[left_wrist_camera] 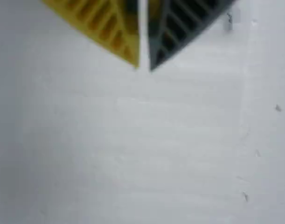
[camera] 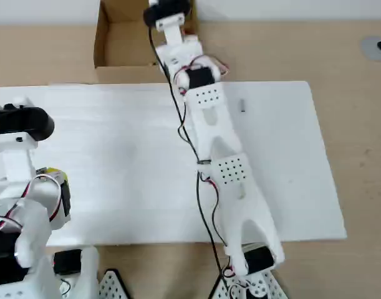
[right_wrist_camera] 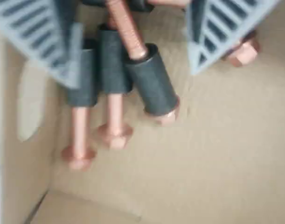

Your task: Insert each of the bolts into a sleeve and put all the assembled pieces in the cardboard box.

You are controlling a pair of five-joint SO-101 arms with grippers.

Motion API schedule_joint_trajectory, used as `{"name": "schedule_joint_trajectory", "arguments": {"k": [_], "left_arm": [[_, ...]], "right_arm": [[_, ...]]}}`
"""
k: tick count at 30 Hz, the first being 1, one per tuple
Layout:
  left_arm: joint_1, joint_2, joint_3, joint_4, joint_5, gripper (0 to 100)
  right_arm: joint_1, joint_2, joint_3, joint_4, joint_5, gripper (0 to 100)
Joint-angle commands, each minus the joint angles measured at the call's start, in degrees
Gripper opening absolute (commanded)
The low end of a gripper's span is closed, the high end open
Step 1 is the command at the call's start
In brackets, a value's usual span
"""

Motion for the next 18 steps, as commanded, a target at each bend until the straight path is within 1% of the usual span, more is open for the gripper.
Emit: {"name": "schedule_joint_trajectory", "arguments": {"k": [1, 3, 4, 9, 11, 13, 18], "left_arm": [[-0.7, -1.89, -2.55, -0.26, 0.09, 1], [-0.62, -5.05, -2.2, -0.26, 0.09, 1], [-0.7, -6.9, -1.67, -0.26, 0.09, 1], [-0.7, -17.89, 3.78, -0.53, -0.26, 1], [-0.53, -22.46, 6.33, -1.14, -0.35, 1], [-0.53, -27.03, 8.97, -3.96, -0.09, 1], [-0.7, -36.79, 21.54, -9.67, -0.26, 1]], "right_arm": [[0.4, -14.29, -3.21, 10.9, -3.96, 0.4], [0.48, -19.12, -3.21, 18.46, -6.68, 1.9], [0.57, -21.23, -3.12, 22.59, -7.47, 1.0], [0.57, -29.14, -3.12, 44.13, -9.85, 0.9], [1.89, -31.78, -3.12, 44.92, -10.02, 0.9], [4.7, -35.03, -3.03, 44.92, -10.11, 0.9], [11.03, -42.07, 0.66, 45.1, -9.93, 0.9]]}}
